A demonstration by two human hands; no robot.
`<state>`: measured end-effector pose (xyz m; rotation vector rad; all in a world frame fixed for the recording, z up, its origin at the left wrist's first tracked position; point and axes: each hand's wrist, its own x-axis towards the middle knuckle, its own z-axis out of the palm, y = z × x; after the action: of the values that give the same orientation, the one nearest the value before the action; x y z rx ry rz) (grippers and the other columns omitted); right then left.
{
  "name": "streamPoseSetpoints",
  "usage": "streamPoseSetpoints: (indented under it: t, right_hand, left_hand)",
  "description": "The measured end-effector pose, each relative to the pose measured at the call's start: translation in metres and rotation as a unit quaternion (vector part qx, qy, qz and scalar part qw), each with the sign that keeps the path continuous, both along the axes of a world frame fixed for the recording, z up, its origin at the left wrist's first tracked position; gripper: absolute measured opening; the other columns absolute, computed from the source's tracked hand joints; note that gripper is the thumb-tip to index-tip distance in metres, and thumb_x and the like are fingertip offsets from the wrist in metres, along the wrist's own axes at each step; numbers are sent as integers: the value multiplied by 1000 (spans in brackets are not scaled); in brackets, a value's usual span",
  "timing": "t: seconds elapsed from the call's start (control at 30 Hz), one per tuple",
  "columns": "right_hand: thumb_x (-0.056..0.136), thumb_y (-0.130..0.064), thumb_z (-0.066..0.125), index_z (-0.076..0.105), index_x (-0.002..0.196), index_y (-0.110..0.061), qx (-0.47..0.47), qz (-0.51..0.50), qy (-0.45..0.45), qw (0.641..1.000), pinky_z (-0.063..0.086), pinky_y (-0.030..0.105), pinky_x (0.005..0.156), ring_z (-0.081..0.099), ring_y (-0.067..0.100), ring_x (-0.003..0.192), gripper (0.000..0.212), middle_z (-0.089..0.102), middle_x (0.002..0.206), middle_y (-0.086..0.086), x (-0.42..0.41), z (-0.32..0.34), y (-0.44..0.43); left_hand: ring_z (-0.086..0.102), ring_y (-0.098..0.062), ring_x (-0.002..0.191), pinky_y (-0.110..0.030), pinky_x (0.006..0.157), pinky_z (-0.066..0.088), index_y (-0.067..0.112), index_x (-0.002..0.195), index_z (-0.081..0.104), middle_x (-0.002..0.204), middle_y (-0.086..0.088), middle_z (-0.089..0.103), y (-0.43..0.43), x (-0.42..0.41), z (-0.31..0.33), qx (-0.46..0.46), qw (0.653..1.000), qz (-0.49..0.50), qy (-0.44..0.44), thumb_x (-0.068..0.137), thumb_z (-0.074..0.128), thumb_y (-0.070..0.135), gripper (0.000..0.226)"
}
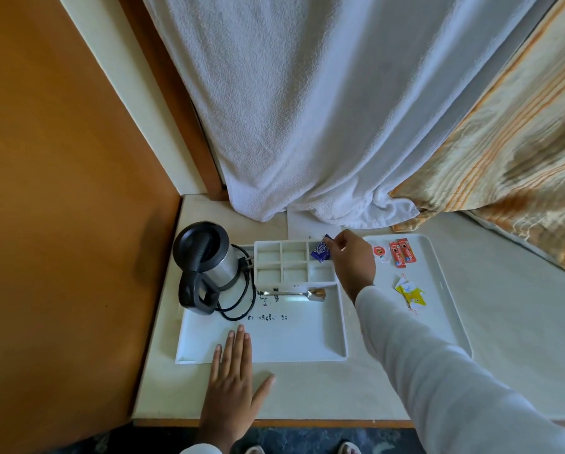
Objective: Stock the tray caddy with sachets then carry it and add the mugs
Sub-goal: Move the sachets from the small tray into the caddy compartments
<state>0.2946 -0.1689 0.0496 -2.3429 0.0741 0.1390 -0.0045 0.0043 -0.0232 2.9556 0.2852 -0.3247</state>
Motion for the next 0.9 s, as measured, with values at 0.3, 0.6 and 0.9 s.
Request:
streamPoseSetpoints:
  t: [0.3,0.6,0.9]
  right_hand:
    - [99,-50,60,63,88,-23,-49,-2,-55,997,58,39,66,63,19,75,30,69,87,-3,-8,-6,-3]
    - [102,-50,51,52,85,-22,-73,-14,-54,996,55,40,64,61,21,73,33,61,84,-2,-7,-12,-1]
    - [100,-48,57,53,96,-22,-105,87,-68,988,56,40,65,61,24,79,26,55,93,-6,-9,-15,0]
  left_hand:
    - [23,-32,154,-51,120,21,5,158,21,169,-14,17,0,0,3,3,1000,-2,-5,92,35,76,98]
    - [20,-31,156,-52,121,22,5,159,18,171,-13,13,0,0,0,4,1000,-3,-4,93,35,76,98]
    - [19,-31,156,-52,121,21,6,159,18,171,-13,12,0,0,1,5,1000,-3,7,92,35,76,99]
